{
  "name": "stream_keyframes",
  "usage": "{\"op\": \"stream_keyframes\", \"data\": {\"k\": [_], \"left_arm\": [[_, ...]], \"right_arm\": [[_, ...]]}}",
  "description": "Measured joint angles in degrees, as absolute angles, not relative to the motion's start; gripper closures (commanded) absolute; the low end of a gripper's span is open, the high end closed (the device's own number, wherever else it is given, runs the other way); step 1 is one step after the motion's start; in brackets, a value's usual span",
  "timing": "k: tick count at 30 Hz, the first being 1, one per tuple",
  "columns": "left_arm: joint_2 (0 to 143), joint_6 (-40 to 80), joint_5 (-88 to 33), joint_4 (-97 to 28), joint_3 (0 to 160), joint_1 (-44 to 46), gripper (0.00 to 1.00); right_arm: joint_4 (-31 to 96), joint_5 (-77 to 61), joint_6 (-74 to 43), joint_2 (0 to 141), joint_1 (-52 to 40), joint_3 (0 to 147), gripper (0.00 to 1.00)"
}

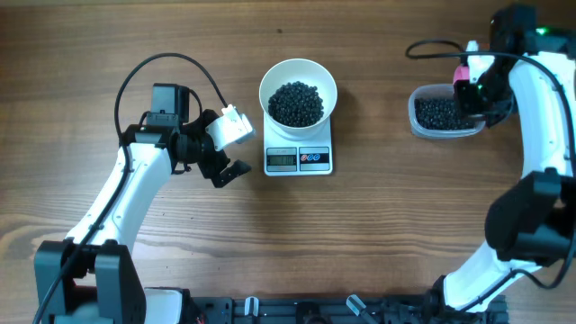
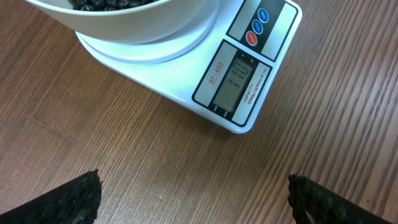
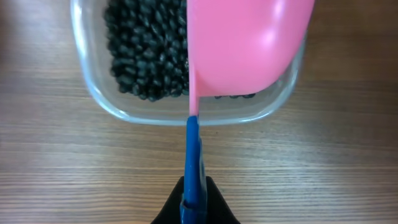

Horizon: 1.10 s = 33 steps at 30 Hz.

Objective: Scoop item into bowl and weigh 150g on scale
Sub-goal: 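Return the scoop to the tub and scoop up black beans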

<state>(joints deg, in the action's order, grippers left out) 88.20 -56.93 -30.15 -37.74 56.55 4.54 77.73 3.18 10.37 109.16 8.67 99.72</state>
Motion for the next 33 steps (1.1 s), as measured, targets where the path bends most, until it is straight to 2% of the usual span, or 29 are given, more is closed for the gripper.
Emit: {"op": "stream_keyframes", "data": {"k": [14,27,33], "left_arm": [[88.2,-56.9,-30.1,-37.7,56.6,4.5,0.0],[88.2,-56.9,-30.1,-37.7,56.6,4.5,0.0],[88.2,-56.9,-30.1,-37.7,56.6,4.5,0.0]], "right_arm": [[73.0,3.2,12.0,114.3,8.7,92.3,0.96],[73.9,-9.0,15.8,114.3,9.1,90.2,0.96],[75.1,-14.1,16.8,114.3,13.2,90.2,0.96]]}}
